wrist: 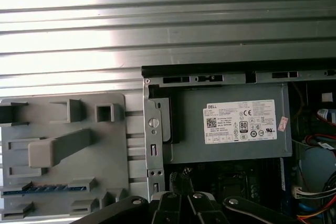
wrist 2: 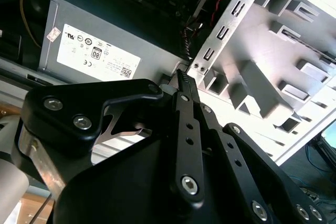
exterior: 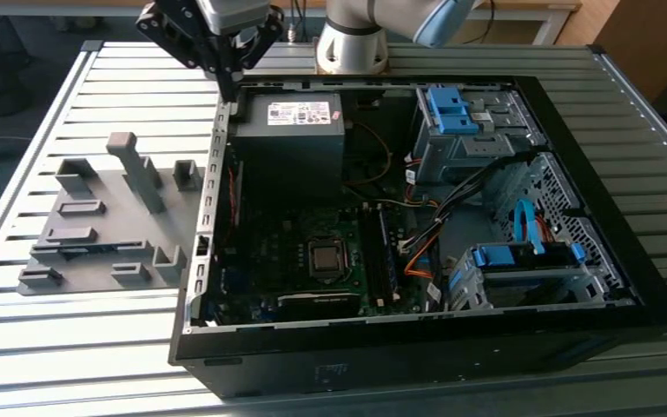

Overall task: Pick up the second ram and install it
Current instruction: 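Reach for the second ram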

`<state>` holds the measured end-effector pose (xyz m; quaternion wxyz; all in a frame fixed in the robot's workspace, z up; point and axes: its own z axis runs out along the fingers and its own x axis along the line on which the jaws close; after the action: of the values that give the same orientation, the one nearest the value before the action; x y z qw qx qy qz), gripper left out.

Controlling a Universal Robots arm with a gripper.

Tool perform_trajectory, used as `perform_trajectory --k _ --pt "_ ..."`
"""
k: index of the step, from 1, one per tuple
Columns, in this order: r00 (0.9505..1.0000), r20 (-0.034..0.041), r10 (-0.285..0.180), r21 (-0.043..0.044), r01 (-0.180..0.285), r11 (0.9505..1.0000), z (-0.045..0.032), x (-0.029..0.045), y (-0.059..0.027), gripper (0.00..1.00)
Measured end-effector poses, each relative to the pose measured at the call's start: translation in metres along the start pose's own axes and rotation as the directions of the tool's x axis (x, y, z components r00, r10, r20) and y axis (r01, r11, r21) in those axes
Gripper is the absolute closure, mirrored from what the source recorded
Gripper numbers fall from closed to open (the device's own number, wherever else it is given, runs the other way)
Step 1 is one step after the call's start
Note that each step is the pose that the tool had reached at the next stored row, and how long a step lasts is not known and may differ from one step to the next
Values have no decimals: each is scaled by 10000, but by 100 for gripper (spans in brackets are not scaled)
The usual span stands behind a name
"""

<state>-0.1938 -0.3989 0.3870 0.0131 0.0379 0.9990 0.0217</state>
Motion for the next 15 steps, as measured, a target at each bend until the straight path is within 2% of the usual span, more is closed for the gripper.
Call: perform_trajectory --k 15 --pt "10000 0 0 0 0 10000 3 53 -4 89"
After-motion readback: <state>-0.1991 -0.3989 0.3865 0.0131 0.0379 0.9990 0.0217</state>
